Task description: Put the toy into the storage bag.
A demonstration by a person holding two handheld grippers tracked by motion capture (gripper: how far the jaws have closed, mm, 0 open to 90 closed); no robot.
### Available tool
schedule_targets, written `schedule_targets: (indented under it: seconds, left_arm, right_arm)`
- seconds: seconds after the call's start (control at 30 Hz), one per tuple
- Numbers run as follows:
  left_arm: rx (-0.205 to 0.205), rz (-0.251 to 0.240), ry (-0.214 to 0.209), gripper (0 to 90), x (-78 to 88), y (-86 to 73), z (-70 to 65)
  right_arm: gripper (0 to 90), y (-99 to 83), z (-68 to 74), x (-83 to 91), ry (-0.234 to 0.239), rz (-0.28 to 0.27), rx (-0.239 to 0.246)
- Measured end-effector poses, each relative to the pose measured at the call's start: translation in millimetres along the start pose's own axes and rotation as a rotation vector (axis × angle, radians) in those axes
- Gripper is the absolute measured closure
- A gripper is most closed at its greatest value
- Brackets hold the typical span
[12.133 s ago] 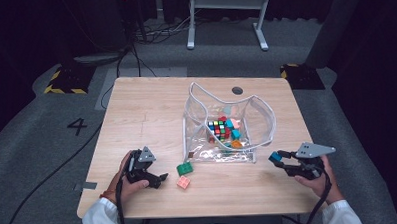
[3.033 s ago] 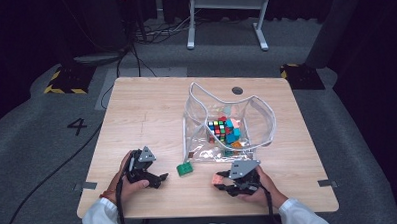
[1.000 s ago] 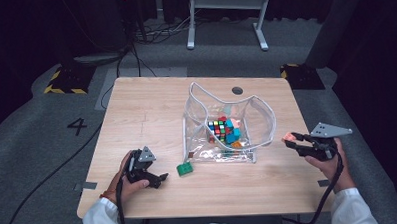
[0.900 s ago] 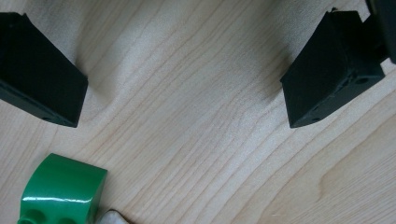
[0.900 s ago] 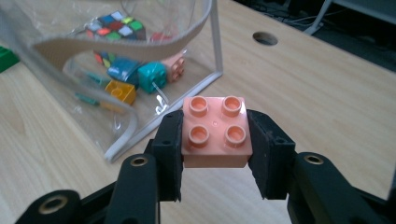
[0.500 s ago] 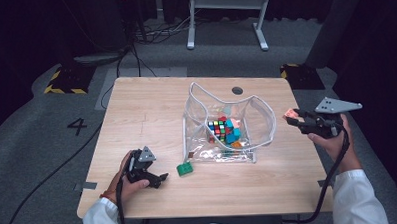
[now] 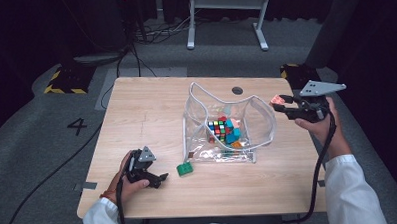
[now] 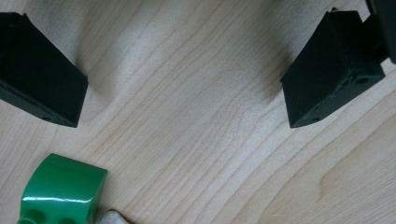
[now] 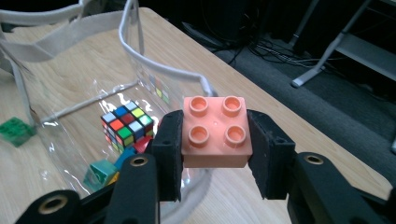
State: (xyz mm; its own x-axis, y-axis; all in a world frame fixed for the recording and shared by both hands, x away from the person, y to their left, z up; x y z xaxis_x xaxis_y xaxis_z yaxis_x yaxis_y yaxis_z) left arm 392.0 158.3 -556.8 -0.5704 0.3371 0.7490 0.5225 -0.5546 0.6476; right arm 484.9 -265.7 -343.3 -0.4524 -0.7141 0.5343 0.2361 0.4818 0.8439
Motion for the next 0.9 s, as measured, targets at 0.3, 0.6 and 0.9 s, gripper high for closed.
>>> schedule_targets:
  seconds: [0.3,0.6,0.9]
  left_arm:
    - [0.001,0.000,-0.002,0.2,0.0,0.0,-0.2]
    - [0.000,0.000,0.000,0.2,0.0,0.0,0.0]
    - [0.001,-0.001,-0.002,0.3,-0.1,0.0,-0.2]
  right_arm:
    - [59.1,19.8,10.6,-27.1,0.064,0.012,0.037]
    - [59.1,31.1,21.8,-56.4,0.111,0.052,0.089]
    - [59.1,33.2,40.5,-85.2,0.171,0.127,0.150]
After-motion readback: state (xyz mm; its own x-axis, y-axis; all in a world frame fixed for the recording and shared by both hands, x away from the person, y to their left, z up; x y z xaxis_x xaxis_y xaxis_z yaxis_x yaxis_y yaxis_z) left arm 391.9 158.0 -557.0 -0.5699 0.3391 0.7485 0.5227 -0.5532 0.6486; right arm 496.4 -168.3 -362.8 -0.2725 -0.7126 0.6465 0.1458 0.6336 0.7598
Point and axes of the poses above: each handheld gripper's, and its own axes: x roughly backward along the jaws, y roughly out of its top, z roughly to its left, the point moved 7 cm from there along -x, roughly forward along the jaws, and after that the axes turned 13 degrees about y, right-handed, at the moved point
